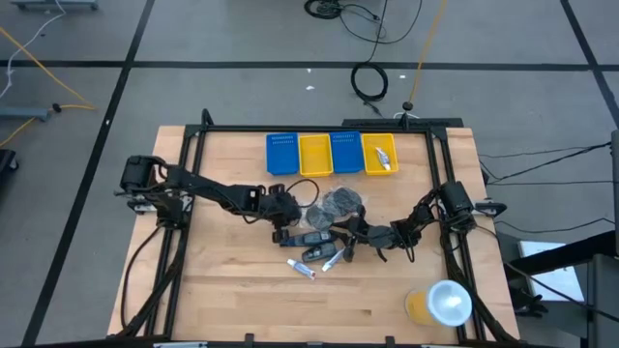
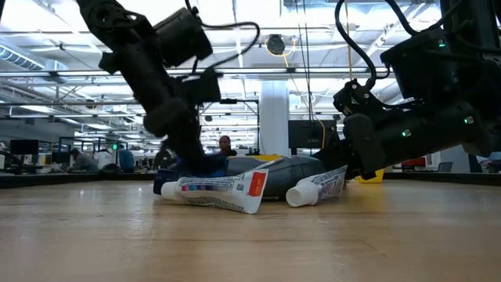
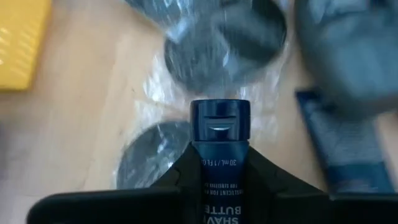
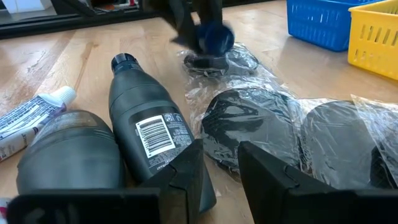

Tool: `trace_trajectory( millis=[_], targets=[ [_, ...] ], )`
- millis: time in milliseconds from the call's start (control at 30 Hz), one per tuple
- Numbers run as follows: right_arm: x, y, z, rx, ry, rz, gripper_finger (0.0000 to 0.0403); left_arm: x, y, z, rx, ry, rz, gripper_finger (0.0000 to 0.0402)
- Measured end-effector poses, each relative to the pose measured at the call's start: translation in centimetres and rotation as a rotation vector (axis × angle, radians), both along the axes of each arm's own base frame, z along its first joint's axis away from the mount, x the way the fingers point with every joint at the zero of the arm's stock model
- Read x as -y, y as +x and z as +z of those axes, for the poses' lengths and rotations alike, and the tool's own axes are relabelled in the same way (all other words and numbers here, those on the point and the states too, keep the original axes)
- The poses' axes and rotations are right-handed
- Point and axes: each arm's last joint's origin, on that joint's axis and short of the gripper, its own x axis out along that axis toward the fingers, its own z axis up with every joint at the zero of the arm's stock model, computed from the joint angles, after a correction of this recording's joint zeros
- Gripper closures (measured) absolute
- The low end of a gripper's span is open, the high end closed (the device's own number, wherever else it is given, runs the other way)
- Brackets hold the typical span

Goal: Pick & Place Travel size toiletries
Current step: Put the blue shave cream into the left blue bin

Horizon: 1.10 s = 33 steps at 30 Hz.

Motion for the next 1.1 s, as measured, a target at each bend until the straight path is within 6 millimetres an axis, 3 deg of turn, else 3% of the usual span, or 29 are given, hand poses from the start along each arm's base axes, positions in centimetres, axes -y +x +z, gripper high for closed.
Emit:
trace_trajectory(
  millis=[233, 433, 733, 900, 1100],
  targets=[
    [0.0, 0.0, 0.0, 0.000, -0.001, 0.000, 0.0310, -1.2, -0.8, 3.9, 0.175, -0.043, 0.199, 0.0327],
    [0.0, 0.0, 0.0, -0.001, -0.001, 0.000, 0.0310, -6.2, -1.1, 5.8, 0.334, 0.095, 0.512, 0.0326],
    [0.0, 0.0, 0.0, -0.001, -0.001, -0.001, 0.0309, -14.8, -2.3, 2.1, 0.324, 0.101, 0.919, 0.0325],
    [0.0, 0.0, 0.0, -0.001, -0.001, -0.001, 0.0310, -16.7, -2.4, 0.0, 0.329, -0.003, 0.958, 0.0325],
    [0.0, 0.0, 0.0, -0.001, -0.001, -0.001, 0.0310, -17.0, -2.3, -0.6, 0.331, -0.043, 0.963, 0.0325]
  ],
)
